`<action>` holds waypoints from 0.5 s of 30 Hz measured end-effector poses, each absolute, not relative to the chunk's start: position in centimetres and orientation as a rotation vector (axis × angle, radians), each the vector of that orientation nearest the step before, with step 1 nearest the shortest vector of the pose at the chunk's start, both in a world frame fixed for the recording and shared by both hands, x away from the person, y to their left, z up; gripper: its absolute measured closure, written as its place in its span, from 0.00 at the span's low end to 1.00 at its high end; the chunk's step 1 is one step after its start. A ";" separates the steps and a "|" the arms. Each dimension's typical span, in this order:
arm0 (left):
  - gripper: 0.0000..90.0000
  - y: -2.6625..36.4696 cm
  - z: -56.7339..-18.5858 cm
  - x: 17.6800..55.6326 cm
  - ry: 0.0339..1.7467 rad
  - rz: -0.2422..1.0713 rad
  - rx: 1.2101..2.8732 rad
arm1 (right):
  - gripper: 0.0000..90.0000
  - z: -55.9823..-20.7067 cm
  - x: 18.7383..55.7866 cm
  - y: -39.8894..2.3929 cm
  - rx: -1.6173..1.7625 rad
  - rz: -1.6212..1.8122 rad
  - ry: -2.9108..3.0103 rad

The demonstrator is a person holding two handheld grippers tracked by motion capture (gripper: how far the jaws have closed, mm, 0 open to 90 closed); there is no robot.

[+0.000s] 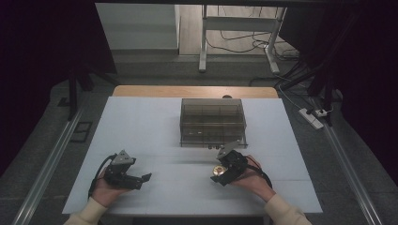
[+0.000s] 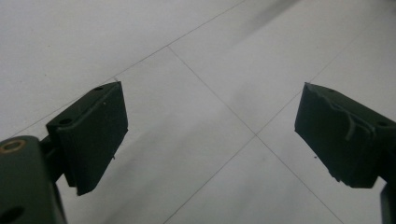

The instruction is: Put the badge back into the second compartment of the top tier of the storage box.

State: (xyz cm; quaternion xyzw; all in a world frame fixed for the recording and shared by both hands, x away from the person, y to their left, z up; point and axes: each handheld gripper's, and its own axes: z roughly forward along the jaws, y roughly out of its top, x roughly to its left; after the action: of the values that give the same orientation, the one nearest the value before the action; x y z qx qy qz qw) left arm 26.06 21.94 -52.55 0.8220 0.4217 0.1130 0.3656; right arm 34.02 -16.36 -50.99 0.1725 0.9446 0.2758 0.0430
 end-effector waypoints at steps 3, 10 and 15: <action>0.11 21.9 -52.6 26.1 1.085 0.290 2.114 | 0.23 -51.1 34.1 -16.1 0.531 0.797 2.908; 0.11 22.0 -52.6 26.1 1.087 0.289 2.113 | 0.28 -51.2 34.1 -16.0 0.517 0.738 2.913; 0.11 21.9 -52.6 26.1 1.084 0.289 2.116 | 0.33 -51.1 33.8 -15.8 0.486 0.705 2.910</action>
State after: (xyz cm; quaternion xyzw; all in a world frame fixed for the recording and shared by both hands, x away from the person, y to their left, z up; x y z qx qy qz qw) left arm 26.08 21.93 -52.59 0.8225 0.4216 0.1125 0.3648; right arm 33.83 -15.83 -51.11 0.1598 0.9579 0.2322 0.0541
